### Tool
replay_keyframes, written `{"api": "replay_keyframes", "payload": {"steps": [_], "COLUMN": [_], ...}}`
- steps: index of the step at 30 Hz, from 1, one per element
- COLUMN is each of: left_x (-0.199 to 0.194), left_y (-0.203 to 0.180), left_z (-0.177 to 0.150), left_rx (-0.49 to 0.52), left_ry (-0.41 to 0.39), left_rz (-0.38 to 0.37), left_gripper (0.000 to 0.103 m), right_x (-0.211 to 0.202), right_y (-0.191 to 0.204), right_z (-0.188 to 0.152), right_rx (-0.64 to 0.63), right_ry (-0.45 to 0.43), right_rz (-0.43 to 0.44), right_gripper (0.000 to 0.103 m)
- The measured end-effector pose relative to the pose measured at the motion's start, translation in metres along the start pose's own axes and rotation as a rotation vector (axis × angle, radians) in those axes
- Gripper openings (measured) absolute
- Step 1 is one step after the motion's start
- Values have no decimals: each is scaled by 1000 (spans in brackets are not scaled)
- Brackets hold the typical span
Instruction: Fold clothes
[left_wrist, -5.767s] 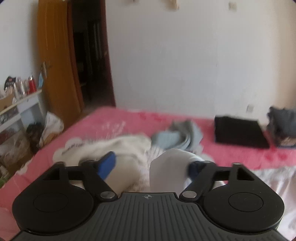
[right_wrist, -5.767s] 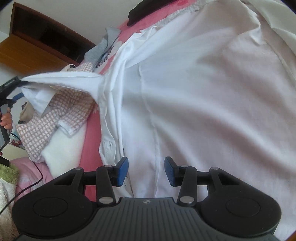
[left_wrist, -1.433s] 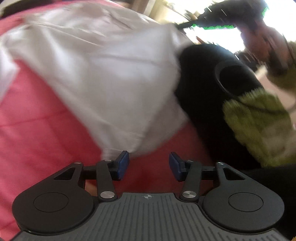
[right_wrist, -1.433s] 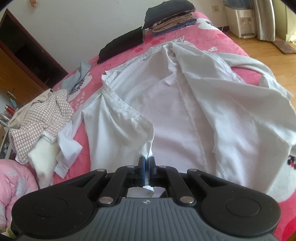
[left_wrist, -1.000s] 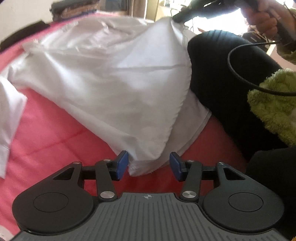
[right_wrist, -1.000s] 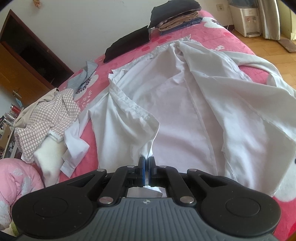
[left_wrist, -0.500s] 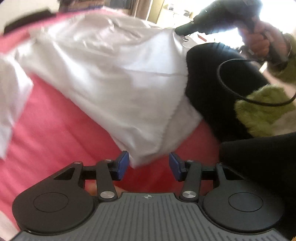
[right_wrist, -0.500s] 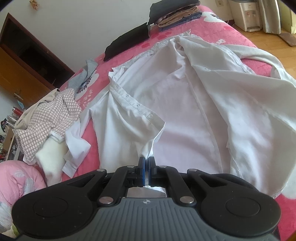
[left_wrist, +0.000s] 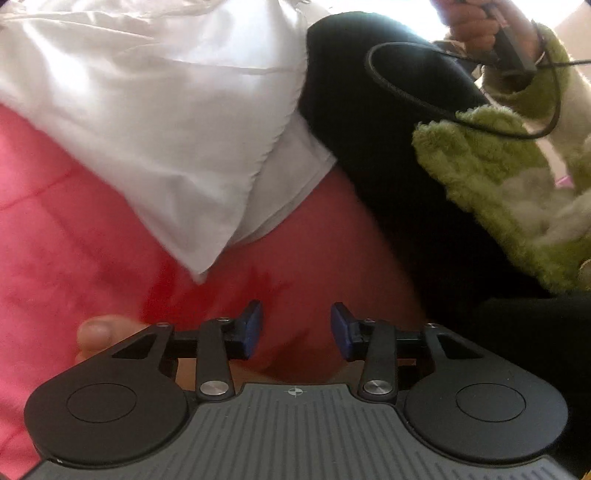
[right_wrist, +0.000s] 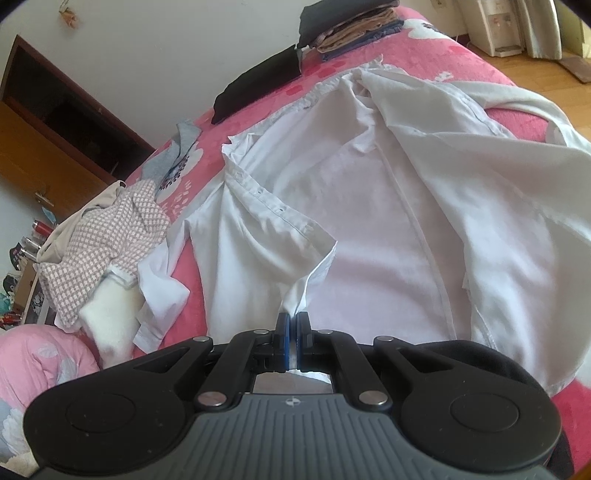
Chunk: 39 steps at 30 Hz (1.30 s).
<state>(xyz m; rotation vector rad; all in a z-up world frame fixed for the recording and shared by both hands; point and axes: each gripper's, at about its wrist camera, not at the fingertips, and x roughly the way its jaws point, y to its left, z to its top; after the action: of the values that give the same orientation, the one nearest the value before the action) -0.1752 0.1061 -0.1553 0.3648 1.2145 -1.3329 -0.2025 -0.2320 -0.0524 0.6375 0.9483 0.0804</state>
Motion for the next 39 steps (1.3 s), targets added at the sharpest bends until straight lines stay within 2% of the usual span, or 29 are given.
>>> {"api": "replay_keyframes", "payload": {"steps": [3,6,10,15,16,20,23,26,30,35,39], "left_x": [-13,-14,9,27,28,26,15,0,-13,-8,-9], "left_y": [-1,-16,-35,-45,-45,-42,-43,-44,-37,-28,-21], "left_z": [5,16,27,22,21,16,11,-2,-11,-14,-15], "left_rx": [4,109,275,388,390,380,335,268,154,111,86], "left_ry": [-97,-159,-126,-82,-82,-89,-124,-161,-172,-142,-117], "left_rz": [120,251,323,401,412,459,493,539,586,565,505], "left_gripper": [40,41,41,40,38,12,5,3,3,3,3], "right_x": [1,-1,0,-1,-1,-1,-1,-2,-2,9,17], "right_y": [-2,-2,-2,0,0,0,0,2,7,20,32], "right_z": [1,1,3,4,4,3,4,3,1,-5,-13], "right_rx": [13,13,23,19,19,22,15,-5,-49,-142,-254], "right_ry": [1,-5,-6,-15,-15,-16,-14,-5,23,104,201], "right_rz": [11,11,17,17,17,17,15,12,7,-25,-84], "right_gripper": [3,3,3,3,3,3,3,3,3,3,3]}}
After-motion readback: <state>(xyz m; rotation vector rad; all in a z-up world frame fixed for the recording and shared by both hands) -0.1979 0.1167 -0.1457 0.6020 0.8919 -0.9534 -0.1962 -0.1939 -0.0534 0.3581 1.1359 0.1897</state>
